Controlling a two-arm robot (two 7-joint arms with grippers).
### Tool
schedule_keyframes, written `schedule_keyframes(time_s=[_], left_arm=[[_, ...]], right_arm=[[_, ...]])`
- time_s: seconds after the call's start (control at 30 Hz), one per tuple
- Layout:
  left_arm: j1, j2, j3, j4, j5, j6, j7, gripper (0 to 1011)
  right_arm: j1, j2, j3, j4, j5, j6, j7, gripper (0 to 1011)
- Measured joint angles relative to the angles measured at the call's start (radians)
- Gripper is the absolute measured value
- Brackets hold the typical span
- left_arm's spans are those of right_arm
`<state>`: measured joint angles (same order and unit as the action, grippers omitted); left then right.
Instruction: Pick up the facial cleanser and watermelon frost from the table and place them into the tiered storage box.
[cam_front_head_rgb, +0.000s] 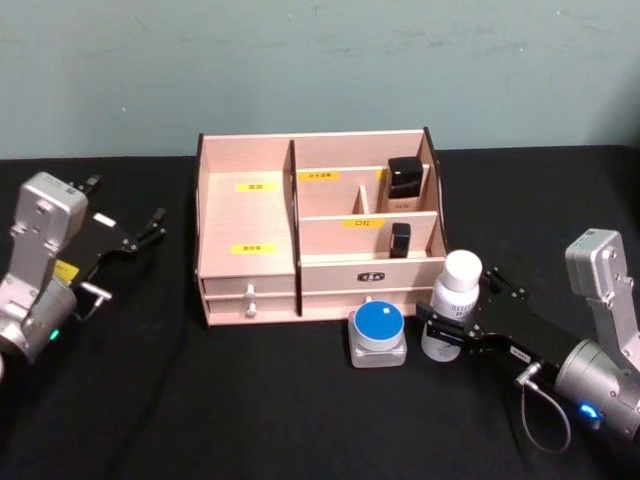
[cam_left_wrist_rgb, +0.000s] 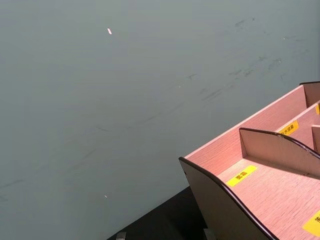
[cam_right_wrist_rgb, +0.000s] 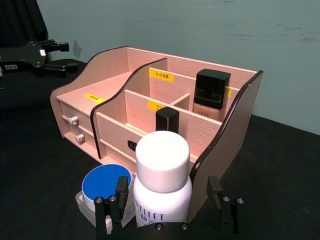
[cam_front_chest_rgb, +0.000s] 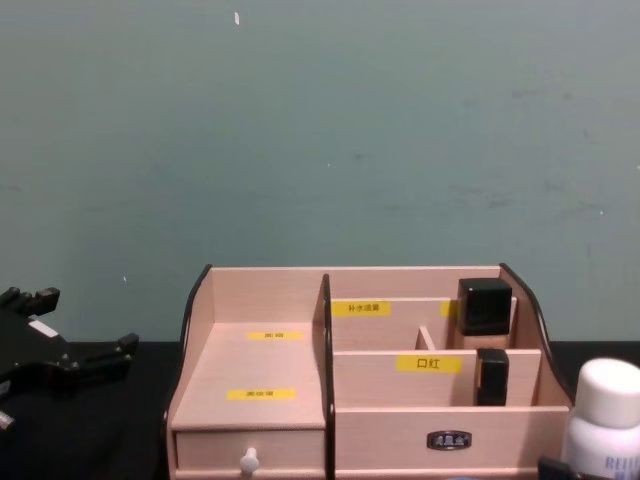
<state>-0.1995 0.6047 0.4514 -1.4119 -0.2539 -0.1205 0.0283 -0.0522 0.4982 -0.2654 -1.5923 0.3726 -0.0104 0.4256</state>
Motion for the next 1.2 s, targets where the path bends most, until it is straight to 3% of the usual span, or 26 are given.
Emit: schedule_keyframes(time_s=[0.17, 0.3, 0.7, 1.2], left_arm=[[0.000, 0.000, 0.000, 0.000, 0.000, 0.000, 0.000, 1002], [0.000, 0.000, 0.000, 0.000, 0.000, 0.000, 0.000, 1001], [0.000, 0.000, 0.000, 0.000, 0.000, 0.000, 0.000, 1001], [0.000, 0.000, 0.000, 0.000, 0.000, 0.000, 0.000, 1001]], right_arm=[[-0.001, 0.001, 0.001, -0.001, 0.000, 0.000, 0.000, 1002], [-0.002, 0.002, 0.001, -0.002, 0.001, -0.001, -0.001, 942], [-0.003, 0.003, 0.002, -0.004, 0.001, -0.001, -0.002, 614], [-0.004, 0.003, 0.002, -0.004, 0.001, -0.002, -0.002, 595]])
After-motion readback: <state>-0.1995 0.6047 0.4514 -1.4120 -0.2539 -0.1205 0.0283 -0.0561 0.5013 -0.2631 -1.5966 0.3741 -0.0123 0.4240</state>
